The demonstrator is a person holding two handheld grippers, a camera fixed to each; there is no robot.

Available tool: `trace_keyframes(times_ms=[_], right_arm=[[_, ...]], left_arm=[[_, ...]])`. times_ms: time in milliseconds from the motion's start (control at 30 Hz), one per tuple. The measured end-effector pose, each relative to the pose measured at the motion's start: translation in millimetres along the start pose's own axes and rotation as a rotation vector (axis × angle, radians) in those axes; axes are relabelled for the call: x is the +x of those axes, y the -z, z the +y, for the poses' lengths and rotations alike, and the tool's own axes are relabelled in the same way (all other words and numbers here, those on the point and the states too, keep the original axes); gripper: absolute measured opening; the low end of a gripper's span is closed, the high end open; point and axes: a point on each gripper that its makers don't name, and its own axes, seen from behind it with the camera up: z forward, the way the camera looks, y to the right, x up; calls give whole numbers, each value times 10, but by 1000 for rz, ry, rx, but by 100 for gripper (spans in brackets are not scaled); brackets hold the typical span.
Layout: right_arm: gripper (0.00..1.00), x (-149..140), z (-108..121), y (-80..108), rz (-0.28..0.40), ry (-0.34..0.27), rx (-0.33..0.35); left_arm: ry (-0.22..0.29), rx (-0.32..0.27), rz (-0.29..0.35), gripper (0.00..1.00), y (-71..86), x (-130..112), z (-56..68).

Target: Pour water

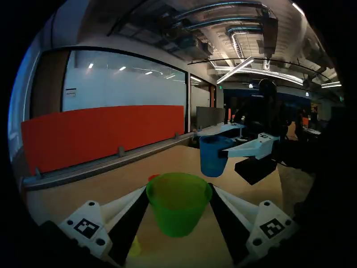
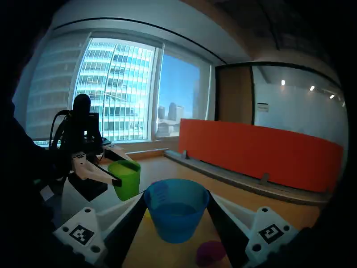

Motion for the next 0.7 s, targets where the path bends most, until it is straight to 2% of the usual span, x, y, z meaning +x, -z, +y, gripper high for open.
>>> trace_keyframes(times_ms=[200, 700], right_arm=[[93, 45, -14, 12, 2, 1, 5], [93, 187, -26, 2, 6, 33, 21]], left_arm=[[-11, 2, 11, 90, 4, 19, 36], [-7, 13, 22, 89, -22, 39, 17]])
